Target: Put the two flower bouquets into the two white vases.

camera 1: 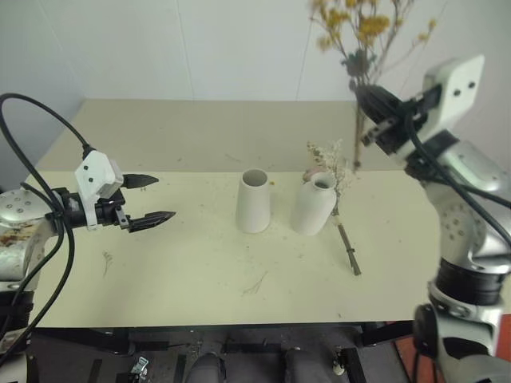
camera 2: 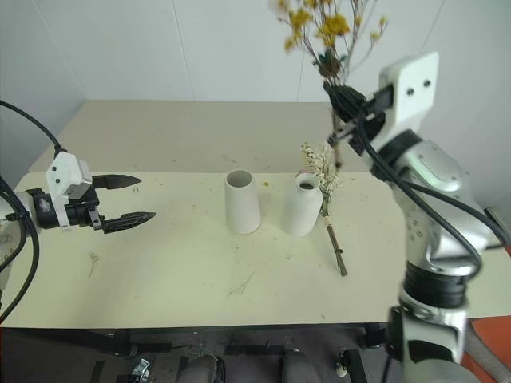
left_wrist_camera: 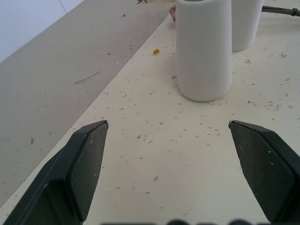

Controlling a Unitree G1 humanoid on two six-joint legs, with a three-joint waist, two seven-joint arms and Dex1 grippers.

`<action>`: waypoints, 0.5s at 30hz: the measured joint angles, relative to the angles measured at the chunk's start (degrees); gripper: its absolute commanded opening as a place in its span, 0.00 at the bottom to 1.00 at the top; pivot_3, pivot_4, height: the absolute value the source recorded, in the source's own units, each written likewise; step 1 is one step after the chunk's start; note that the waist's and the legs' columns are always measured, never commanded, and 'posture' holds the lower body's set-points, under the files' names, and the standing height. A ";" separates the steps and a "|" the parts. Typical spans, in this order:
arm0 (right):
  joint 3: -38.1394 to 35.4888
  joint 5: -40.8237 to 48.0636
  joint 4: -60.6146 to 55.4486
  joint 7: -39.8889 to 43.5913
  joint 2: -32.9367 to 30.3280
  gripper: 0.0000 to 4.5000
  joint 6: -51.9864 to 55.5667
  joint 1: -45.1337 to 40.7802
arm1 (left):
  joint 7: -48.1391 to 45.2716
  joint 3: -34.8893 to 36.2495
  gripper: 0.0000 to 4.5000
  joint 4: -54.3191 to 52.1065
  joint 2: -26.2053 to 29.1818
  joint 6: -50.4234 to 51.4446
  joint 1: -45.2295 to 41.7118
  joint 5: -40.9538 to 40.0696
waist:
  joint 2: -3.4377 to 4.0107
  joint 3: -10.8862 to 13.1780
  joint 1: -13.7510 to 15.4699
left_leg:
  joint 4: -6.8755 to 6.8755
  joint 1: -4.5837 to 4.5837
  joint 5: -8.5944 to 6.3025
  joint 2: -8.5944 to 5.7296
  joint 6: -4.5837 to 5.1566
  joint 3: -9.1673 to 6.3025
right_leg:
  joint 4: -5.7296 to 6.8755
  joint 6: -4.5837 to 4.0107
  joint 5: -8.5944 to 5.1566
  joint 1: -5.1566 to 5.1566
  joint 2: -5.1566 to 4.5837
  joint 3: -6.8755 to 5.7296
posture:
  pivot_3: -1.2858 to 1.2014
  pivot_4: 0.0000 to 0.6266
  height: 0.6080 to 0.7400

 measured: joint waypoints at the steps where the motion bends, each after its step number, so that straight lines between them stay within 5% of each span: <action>1: 0.76 0.73 1.79 0.27 2.57 0.01 -2.12 -1.00 | 0.27 -0.04 1.00 -0.42 -0.25 0.02 -0.22 -0.10 | 0.00 0.00 -0.03 | -0.01 -0.03 0.00 0.01 0.00 0.00 | 0.00 0.00 0.00 -0.02 0.01 -0.01 | 0.52 0.24 1.00; 15: 2.24 8.08 13.88 0.81 19.78 0.01 -12.77 -3.60 | 1.45 -0.03 1.00 -4.65 -0.81 1.84 0.03 -1.93 | 0.04 0.02 -0.18 | -0.03 -0.02 0.00 0.02 0.00 -0.02 | 0.04 -0.02 0.01 -0.05 0.00 -0.04 | 0.52 0.24 1.00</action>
